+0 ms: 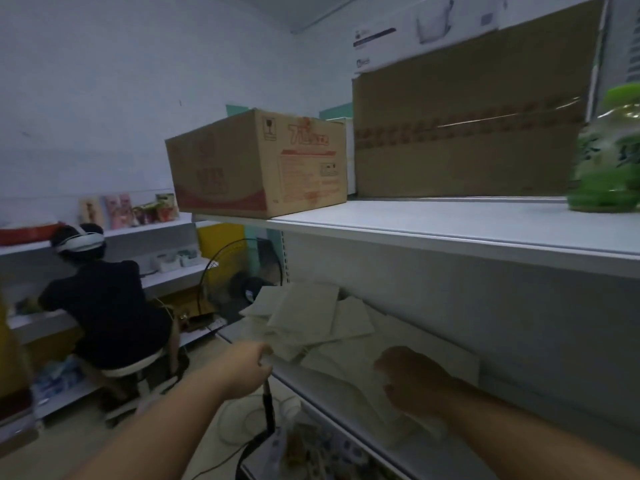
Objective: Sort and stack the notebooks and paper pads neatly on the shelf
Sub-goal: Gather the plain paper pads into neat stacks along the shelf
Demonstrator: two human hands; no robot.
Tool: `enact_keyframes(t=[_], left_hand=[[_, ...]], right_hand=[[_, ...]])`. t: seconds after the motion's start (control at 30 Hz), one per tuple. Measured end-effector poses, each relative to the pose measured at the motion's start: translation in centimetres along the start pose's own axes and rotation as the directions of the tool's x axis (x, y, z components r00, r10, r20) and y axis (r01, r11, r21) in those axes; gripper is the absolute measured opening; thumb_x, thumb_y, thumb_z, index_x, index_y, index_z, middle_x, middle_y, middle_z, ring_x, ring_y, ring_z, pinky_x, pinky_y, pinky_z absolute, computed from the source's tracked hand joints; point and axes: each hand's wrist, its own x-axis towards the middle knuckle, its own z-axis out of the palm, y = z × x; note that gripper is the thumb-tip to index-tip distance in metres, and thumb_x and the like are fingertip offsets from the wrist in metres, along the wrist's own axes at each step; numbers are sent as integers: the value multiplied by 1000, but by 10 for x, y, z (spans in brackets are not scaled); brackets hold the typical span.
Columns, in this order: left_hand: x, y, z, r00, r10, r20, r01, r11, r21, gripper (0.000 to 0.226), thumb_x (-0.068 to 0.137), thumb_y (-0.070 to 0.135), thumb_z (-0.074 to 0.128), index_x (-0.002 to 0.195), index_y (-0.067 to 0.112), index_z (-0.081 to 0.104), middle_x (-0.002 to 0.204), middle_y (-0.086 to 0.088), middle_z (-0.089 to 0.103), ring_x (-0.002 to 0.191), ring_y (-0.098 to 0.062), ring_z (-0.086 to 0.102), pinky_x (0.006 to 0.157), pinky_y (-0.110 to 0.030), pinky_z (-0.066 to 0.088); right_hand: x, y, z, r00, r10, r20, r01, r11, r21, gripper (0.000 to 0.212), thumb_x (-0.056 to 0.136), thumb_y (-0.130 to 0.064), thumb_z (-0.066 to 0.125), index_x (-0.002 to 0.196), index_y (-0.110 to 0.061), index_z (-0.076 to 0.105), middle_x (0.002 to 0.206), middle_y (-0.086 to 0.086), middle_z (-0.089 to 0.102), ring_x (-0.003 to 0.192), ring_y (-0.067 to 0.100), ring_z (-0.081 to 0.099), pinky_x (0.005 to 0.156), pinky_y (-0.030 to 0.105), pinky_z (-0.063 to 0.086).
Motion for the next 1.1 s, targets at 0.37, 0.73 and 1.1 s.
enact_keyframes(t=[0.37, 0.73, 1.1], left_hand=[[172, -64, 5, 999, -39, 5, 40, 978, -204, 42, 97, 37, 41, 120, 4, 51, 108, -11, 61, 99, -26, 61, 69, -25, 42], [226, -78, 7, 865, 241, 441, 340, 365, -867, 12, 90, 14, 60, 94, 4, 57, 80, -20, 70, 69, -28, 68, 58, -30, 56], [241, -134, 2, 845, 412, 340, 373, 2, -928, 63, 73, -24, 26, 119, 9, 52, 110, -20, 61, 104, -40, 57, 85, -48, 50]], right_hand=[[114, -87, 16, 866, 500, -24, -426, 761, 489, 27, 91, -25, 43, 100, -11, 64, 107, 8, 66, 96, 21, 63, 79, 28, 48], [175, -155, 49, 736, 573, 361, -117, -418, 901, 20, 95, -6, 46, 83, -6, 61, 62, 8, 64, 54, 17, 60, 47, 24, 53], [209, -167, 42, 581, 758, 297, 30, -384, 923, 18, 95, -10, 49, 79, -8, 56, 53, 7, 60, 49, 20, 56, 50, 29, 45]])
